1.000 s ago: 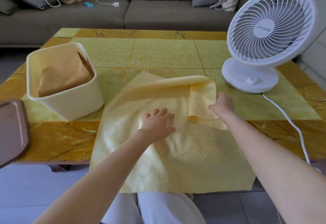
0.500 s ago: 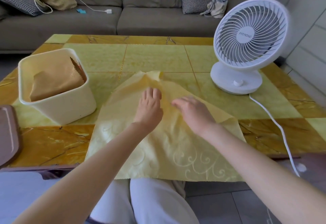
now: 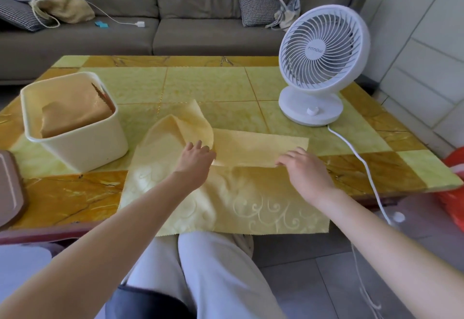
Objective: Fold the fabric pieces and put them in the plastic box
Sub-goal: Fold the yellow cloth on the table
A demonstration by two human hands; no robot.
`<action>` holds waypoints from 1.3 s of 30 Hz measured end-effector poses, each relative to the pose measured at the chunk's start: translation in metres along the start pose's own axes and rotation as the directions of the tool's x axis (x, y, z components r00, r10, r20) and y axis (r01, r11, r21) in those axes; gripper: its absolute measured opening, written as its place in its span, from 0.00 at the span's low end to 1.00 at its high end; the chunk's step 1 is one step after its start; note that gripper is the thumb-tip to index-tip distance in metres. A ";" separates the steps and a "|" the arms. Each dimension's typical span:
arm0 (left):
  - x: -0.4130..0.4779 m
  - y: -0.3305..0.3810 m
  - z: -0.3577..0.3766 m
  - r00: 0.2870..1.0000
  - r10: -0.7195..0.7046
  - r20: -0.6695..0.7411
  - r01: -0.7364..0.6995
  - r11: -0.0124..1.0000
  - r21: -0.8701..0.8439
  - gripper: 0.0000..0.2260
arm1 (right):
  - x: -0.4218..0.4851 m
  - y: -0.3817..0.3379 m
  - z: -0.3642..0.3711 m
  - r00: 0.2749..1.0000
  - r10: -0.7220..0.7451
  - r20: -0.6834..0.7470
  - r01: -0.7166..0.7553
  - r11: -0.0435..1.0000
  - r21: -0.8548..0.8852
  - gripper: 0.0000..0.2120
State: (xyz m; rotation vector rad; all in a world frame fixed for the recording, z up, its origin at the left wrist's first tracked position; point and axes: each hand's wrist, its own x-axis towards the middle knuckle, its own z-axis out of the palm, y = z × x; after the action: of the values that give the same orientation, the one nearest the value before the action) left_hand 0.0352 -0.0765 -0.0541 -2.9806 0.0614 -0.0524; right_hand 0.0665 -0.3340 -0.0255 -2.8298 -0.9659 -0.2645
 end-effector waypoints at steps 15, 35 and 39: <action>-0.094 0.025 -0.004 0.976 -0.108 -0.191 0.112 0.994 0.009 0.05 | -0.100 0.019 0.022 0.947 0.313 0.070 -0.306 0.947 -0.098 0.19; -0.095 0.021 -0.024 0.968 -0.251 0.005 0.224 0.855 -0.468 0.10 | -0.070 -0.005 0.023 0.948 0.236 0.213 -0.240 0.971 -0.009 0.24; -0.061 0.009 -0.018 0.969 -0.232 0.079 0.243 0.866 -0.436 0.14 | -0.031 -0.002 0.026 0.943 0.249 0.220 -0.267 0.962 0.055 0.22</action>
State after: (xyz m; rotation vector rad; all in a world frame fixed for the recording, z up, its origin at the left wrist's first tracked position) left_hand -0.0265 -0.0858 -0.0401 -3.4274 -0.3475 -0.0355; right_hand 0.0447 -0.3457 -0.0571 -2.9046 -0.6077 0.1067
